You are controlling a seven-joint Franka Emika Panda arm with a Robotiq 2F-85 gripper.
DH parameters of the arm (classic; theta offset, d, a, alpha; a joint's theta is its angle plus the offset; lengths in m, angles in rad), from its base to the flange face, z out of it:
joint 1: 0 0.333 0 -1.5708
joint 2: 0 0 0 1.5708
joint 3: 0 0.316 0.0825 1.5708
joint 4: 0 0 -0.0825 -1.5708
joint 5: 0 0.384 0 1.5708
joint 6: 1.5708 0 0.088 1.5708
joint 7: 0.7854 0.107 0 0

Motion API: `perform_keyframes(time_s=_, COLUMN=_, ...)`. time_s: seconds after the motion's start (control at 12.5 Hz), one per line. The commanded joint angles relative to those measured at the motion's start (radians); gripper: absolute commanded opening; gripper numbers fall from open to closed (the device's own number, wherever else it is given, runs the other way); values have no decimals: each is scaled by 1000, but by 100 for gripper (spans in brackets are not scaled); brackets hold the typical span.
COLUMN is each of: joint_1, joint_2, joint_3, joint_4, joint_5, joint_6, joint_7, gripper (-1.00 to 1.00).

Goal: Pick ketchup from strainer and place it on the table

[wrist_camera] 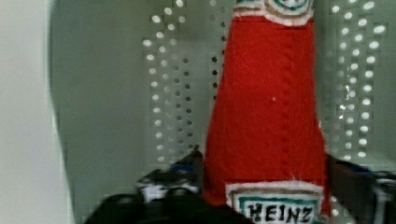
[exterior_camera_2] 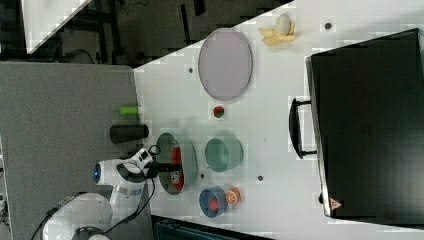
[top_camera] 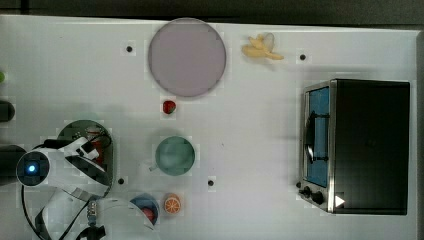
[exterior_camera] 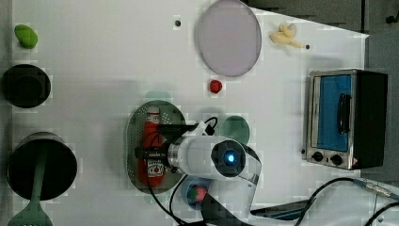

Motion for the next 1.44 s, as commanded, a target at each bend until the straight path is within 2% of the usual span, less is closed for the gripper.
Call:
perform_keyframes(time_s=0.08, joint_1=21, joint_2=-29, joint_3=3, joint_4=31, joint_5=-2, joint_6=9, joint_7=50, gripper=13)
perform_keyframes(time_s=0.24, joint_1=-5, joint_2=-81, joint_3=38, joint_4=19, joint_5=23, joint_6=2, joint_7=50, gripper=13)
perform_keyframes(time_s=0.48, joint_1=-96, joint_2=-184, joint_3=172, joint_4=14, joint_5=215, joint_6=-40, joint_7=36, gripper=13)
perform_keyframes(time_s=0.64, joint_1=-166, joint_2=-239, joint_3=263, joint_4=45, joint_5=348, joint_6=-151, joint_7=-13, gripper=13)
perform_keyframes(time_s=0.8, joint_1=-225, joint_2=-271, joint_3=322, joint_4=111, joint_5=422, joint_6=-306, joint_7=-106, gripper=13)
perform_keyframes(time_s=1.12, joint_1=-307, joint_2=-300, joint_3=334, joint_4=265, joint_5=438, joint_6=-543, joint_7=-243, gripper=13)
perform_keyframes(time_s=1.44, joint_1=-425, joint_2=-323, joint_3=332, joint_4=365, joint_5=427, joint_6=-635, joint_7=-322, gripper=13)
